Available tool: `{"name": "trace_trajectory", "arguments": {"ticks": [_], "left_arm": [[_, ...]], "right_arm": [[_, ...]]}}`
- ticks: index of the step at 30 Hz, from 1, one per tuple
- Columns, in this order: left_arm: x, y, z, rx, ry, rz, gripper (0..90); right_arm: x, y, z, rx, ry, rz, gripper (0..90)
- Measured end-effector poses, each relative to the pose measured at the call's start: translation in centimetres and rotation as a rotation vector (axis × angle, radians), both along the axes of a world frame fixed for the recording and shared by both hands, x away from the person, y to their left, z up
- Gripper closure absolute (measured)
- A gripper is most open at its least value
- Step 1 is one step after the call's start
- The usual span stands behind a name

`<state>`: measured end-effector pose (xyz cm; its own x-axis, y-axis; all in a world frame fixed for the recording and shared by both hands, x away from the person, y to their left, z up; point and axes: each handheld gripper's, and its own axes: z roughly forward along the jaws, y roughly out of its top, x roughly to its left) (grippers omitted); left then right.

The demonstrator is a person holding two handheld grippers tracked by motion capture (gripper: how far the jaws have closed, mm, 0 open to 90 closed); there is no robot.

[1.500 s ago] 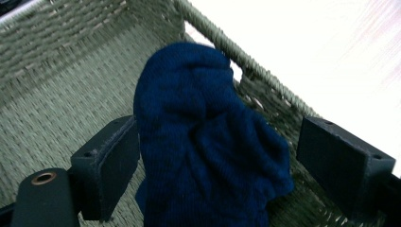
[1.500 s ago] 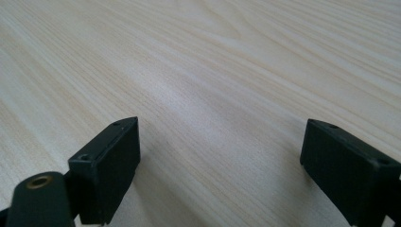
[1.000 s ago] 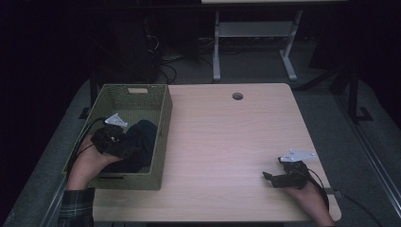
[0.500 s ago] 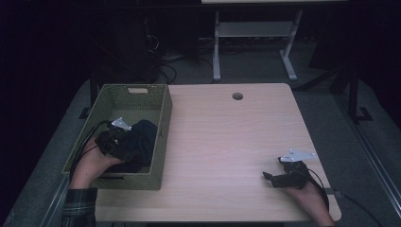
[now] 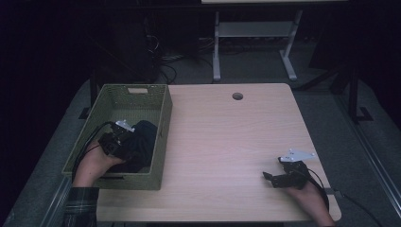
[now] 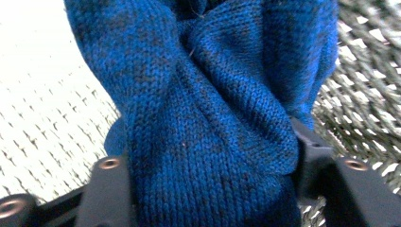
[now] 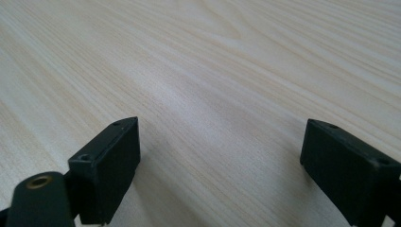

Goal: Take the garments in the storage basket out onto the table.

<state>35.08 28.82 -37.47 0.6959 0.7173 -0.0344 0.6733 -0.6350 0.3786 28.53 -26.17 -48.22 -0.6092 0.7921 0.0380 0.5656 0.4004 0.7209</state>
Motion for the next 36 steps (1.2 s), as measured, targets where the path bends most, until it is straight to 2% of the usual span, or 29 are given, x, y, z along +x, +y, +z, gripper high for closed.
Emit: {"name": "trace_trajectory", "arguments": {"ticks": [4, 5, 10, 12, 18, 28, 32, 35, 36], "left_arm": [[0.1, -0.2, 0.0, 0.018, 0.005, -0.001, 55.6], [0.2, -0.1, 0.0, 0.018, 0.005, -0.005, 61.8], [0.4, 0.2, 0.7, 0.009, 0.015, -0.001, 67.2], [0.4, 0.3, 1.0, -0.005, 0.026, 0.003, 67.9], [0.4, 0.6, 2.3, -0.004, 0.012, 0.02, 67.9], [0.2, 1.1, 6.0, -0.008, -0.031, 0.018, 68.2], [0.4, 1.4, 7.1, -0.025, -0.029, 0.018, 68.4], [0.5, 1.4, 8.3, -0.024, -0.038, 0.014, 68.5], [0.5, 1.4, 8.3, -0.024, -0.038, 0.014, 68.5]], "right_arm": [[0.0, 0.0, 0.0, 0.0, 0.0, 0.0, 12.4], [0.0, 0.0, 0.0, 0.0, 0.0, 0.0, 12.5], [0.0, 0.0, 0.0, 0.0, 0.0, 0.0, 12.5], [0.0, 0.0, 0.0, 0.0, 0.0, 0.0, 12.5], [0.0, 0.0, 0.0, 0.0, 0.001, -0.001, 12.5], [0.0, 0.0, 0.0, 0.0, 0.0, -0.001, 12.6], [0.0, 0.0, 0.0, 0.001, -0.001, -0.001, 12.6], [0.0, 0.0, 0.0, 0.001, -0.001, -0.001, 12.6], [0.0, 0.0, 0.0, 0.001, -0.001, -0.001, 12.6]]}}
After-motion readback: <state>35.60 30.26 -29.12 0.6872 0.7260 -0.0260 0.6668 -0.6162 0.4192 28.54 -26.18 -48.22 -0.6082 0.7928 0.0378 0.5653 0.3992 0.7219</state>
